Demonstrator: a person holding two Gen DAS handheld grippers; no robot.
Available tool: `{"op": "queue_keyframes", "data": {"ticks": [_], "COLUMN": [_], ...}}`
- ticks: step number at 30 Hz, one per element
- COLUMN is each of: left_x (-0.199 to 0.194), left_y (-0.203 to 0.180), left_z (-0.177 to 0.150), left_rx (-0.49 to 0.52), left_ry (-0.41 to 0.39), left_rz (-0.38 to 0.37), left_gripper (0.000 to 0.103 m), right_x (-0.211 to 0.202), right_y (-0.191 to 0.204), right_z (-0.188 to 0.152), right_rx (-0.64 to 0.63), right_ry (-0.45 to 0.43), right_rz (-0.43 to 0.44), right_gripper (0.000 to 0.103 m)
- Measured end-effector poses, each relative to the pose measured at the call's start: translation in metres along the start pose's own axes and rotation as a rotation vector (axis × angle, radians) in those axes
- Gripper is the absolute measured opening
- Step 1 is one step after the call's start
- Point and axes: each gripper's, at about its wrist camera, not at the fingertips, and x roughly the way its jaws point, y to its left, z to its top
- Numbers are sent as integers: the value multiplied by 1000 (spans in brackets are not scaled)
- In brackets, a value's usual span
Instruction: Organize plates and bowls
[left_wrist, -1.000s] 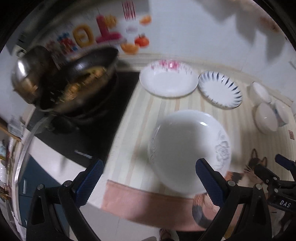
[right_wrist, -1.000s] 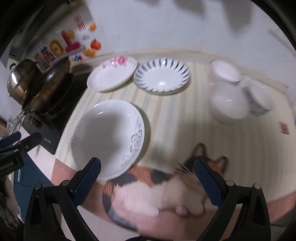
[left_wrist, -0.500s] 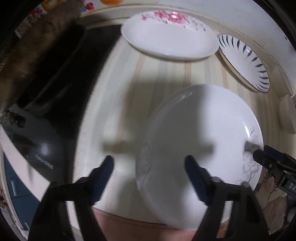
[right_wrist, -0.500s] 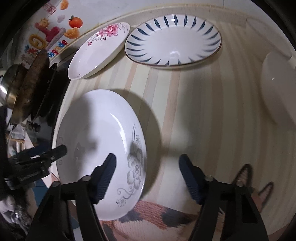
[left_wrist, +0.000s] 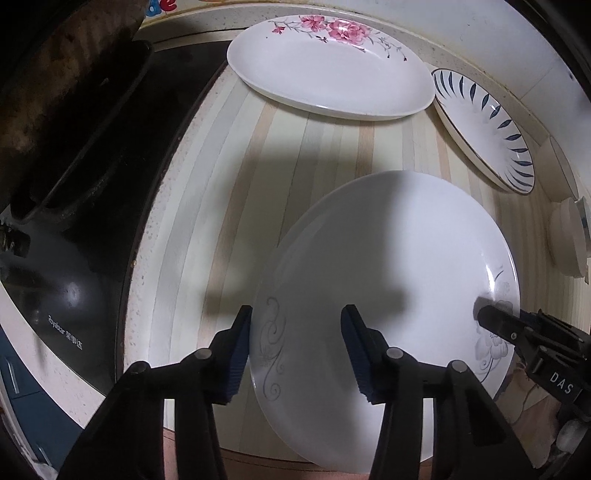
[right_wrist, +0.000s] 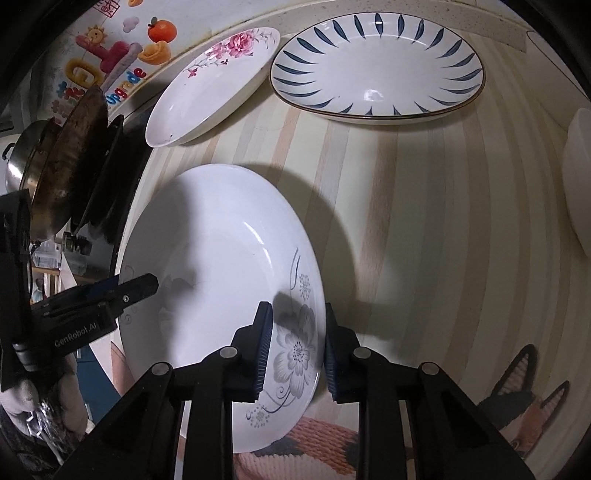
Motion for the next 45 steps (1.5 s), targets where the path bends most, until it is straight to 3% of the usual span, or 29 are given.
{"op": "queue_keyframes", "data": {"ticks": [9,17,29,38,45], "left_x": [-31,-54,-17,7,17], "left_y": [0,-34,-150,-180,-185], "left_z": [-5,-10,-12,-22,-14], "left_rx": [41,78,185,214,216], "left_ry": [-39,-67,-25,17,19], "left_rz": [-4,-39,-89,-82,-36], "left_gripper": [45,45,45,45,45], "right_x": [-13,-51,-100,-96,-90], "right_y": [-9,-30,-97,-137,-142], "right_z": [-8,-24,-69,-87,-86], "right_rx": [9,34,119,180,158], "right_ry": [-12,-43,-62,-44,-29], "right_rz": [-17,-18,-71,-85,-72], "right_gripper": [28,28,28,28,28]}}
